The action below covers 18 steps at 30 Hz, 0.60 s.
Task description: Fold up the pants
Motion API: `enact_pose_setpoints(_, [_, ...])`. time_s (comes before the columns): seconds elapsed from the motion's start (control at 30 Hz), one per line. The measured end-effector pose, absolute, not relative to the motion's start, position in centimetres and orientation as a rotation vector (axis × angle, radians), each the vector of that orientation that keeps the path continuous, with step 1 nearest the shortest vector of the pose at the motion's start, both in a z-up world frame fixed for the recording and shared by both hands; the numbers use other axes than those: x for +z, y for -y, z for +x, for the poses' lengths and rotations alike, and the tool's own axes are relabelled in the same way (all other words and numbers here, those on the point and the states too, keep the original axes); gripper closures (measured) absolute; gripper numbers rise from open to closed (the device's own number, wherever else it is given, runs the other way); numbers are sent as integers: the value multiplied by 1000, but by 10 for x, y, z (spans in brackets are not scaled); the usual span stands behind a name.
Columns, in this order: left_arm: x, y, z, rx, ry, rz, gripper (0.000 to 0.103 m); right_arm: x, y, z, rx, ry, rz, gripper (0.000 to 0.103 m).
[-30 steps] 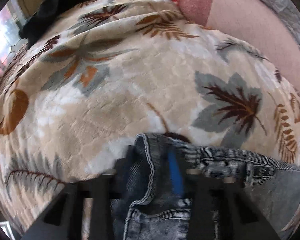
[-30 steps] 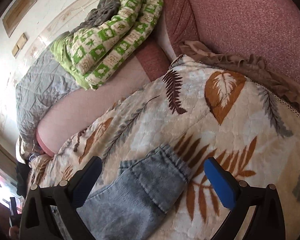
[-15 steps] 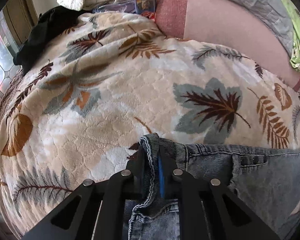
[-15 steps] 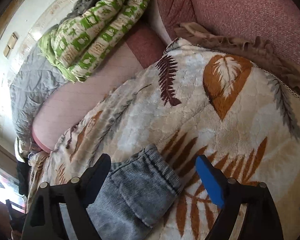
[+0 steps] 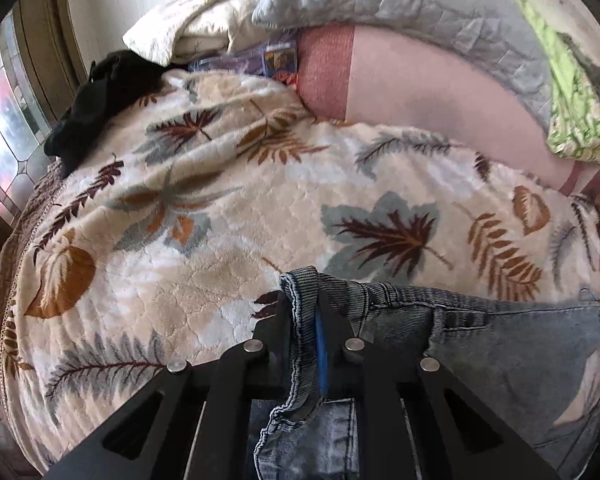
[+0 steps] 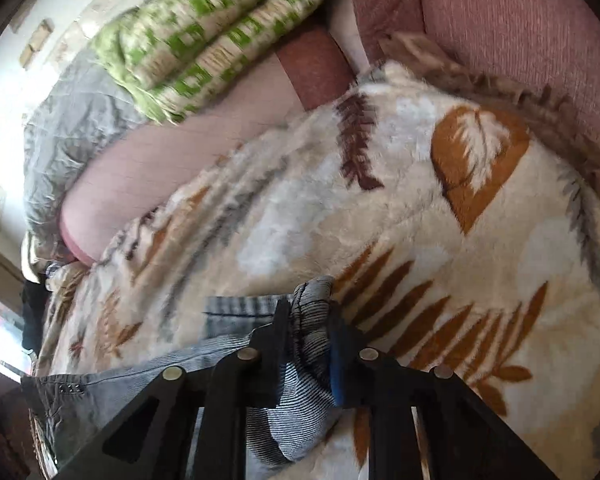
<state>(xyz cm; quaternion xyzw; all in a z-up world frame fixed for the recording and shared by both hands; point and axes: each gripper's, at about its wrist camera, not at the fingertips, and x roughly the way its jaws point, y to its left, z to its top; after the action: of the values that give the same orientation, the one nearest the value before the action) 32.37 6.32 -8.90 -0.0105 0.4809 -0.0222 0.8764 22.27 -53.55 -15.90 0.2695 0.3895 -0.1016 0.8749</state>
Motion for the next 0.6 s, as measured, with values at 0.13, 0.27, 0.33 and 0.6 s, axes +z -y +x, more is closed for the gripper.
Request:
enact_pose_setpoints(0.13, [-64, -67, 305, -69, -960, -53, 93, -132, 532, 197, -194, -752, 581, 85])
enact_pose_setpoints(0.27, [-41, -76, 278, -89, -919, -69, 93, -109, 541, 163, -205, -657, 679, 91])
enact_pose_setpoints(0.33, [-33, -83, 266, -92, -902, -81, 93, -100, 546, 145, -206, -606, 735, 91])
enact_pose_setpoints(0.6, [-13, -104, 206, -132, -861, -130, 93, -98, 534, 81, -188, -583, 806, 91])
